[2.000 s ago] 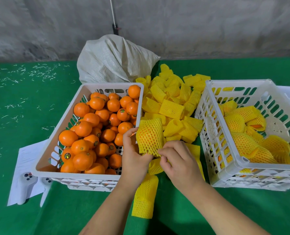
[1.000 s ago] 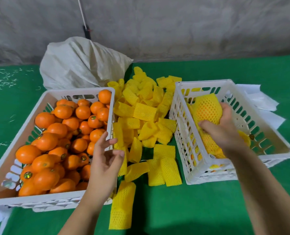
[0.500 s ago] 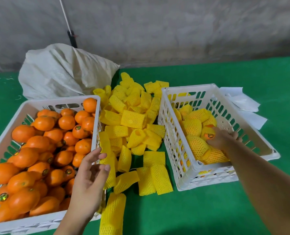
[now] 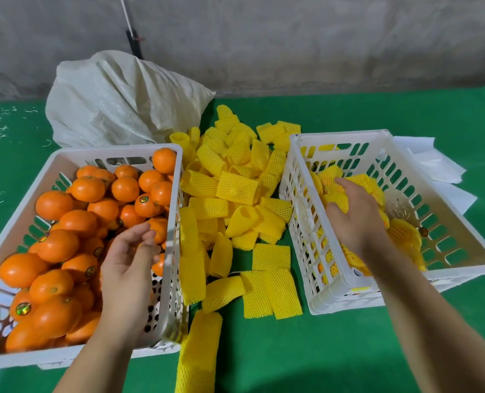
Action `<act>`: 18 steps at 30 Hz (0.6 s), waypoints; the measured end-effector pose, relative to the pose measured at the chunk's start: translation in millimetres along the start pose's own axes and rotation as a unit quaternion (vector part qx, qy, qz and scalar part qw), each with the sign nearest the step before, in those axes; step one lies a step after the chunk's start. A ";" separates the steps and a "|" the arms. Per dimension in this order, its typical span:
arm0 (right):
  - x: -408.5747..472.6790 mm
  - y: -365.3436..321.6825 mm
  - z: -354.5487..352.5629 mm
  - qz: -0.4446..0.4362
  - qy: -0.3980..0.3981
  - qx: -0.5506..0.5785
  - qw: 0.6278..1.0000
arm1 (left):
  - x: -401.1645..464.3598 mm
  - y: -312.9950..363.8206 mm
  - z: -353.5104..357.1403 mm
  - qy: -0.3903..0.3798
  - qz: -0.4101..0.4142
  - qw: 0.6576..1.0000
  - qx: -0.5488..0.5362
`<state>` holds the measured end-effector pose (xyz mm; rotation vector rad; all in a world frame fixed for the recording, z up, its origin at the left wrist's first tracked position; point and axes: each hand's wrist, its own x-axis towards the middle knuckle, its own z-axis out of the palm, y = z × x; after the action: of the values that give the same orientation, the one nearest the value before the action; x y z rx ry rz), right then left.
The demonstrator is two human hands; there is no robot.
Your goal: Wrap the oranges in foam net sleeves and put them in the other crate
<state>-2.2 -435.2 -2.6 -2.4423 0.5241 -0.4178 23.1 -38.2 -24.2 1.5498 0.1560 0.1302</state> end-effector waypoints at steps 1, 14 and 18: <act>-10.8 -19.0 12.7 -0.074 -0.006 -0.023 0.997 | 14.3 -2.5 -4.1 0.013 0.008 0.999 0.044; 3.7 -48.4 180.6 -0.025 -0.406 -0.109 0.907 | 85.8 -70.4 -12.4 -0.235 -0.012 0.747 0.621; -0.9 -56.6 184.3 -0.017 -0.364 0.000 0.931 | 108.9 -62.8 10.4 -0.219 -0.022 0.714 0.665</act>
<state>87.5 -302.6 -110.0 -2.3787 0.1525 0.4759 131.1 -29.8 -88.8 2.9734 -0.1554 -0.5259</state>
